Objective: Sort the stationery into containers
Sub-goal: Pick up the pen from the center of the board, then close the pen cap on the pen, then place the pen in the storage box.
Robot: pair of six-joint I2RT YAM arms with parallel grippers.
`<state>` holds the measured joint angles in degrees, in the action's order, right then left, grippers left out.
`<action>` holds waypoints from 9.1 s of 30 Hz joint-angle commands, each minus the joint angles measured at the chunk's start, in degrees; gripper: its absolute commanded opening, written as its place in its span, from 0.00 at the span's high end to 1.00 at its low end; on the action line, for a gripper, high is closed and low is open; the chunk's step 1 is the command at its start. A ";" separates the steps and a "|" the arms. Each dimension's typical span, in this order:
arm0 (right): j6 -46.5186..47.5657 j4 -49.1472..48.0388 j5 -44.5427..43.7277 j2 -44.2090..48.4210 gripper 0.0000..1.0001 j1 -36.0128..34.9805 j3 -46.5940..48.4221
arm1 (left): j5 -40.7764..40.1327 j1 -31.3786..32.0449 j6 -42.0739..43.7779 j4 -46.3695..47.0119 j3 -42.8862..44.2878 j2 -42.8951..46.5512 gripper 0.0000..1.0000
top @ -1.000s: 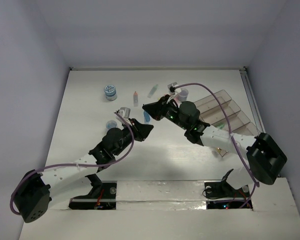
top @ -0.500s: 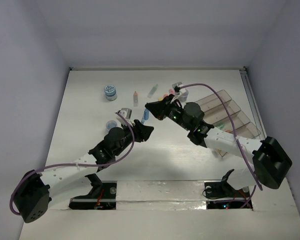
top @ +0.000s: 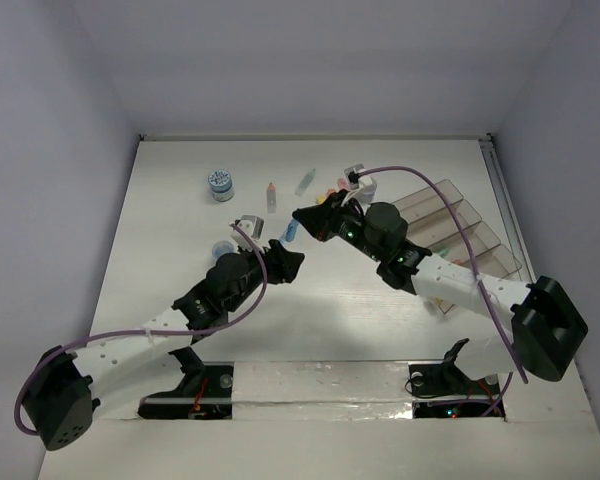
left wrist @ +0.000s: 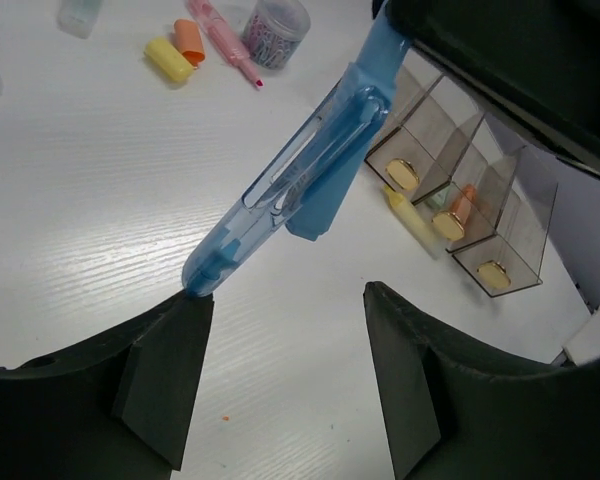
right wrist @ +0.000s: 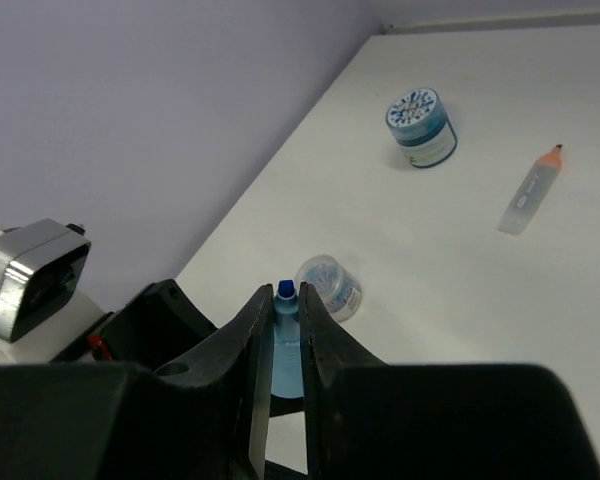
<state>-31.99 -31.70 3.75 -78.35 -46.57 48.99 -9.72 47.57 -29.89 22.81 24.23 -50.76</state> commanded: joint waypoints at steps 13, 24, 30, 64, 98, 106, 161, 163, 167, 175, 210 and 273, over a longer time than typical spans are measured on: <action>-1.23 14.04 8.90 -4.09 1.00 0.33 2.95 | 0.66 0.15 3.26 10.24 -2.78 2.25 0.35; -4.40 10.97 8.20 -2.25 1.00 4.11 0.05 | 5.85 0.15 0.89 10.24 -6.21 4.79 0.39; -3.70 11.31 9.52 -0.49 1.00 5.25 -0.04 | 2.33 0.15 -1.13 6.99 -9.64 9.27 0.42; -5.80 8.42 16.72 -0.58 1.00 5.26 -1.35 | 6.64 0.15 -2.98 17.97 -5.24 -3.02 0.48; -9.77 8.06 19.89 -1.82 0.26 5.26 -1.62 | 12.33 0.15 -3.07 18.67 -10.87 1.01 1.00; -7.74 5.97 21.47 0.65 0.01 7.80 -2.85 | 24.64 0.15 -4.91 25.79 -12.89 2.68 1.00; -7.65 -4.42 38.00 -1.81 0.94 6.84 -7.59 | 18.60 0.15 -11.07 24.66 -9.90 8.31 1.00; -7.39 -4.07 38.00 -1.63 0.94 6.31 -7.95 | 17.63 0.15 -11.07 23.78 -9.90 9.18 1.00; -6.60 -3.19 37.74 -1.72 0.98 5.09 -8.65 | 16.31 0.15 -10.81 22.72 -9.55 10.51 1.00; -6.59 -5.37 37.38 -3.39 1.00 2.01 -12.07 | 13.94 0.15 -9.23 20.79 -6.92 12.09 1.00; -15.47 -14.89 30.81 -10.34 1.00 -6.52 -21.76 | 25.52 -15.49 -5.35 18.32 6.01 7.79 1.00; -12.23 29.76 -2.86 29.30 1.00 56.93 -21.31 | 29.66 -13.65 -4.21 15.77 -15.09 23.95 0.01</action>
<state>-48.88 -12.56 6.09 -51.27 8.32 26.17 18.28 33.69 -35.31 32.42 9.50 -27.86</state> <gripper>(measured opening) 0.240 0.989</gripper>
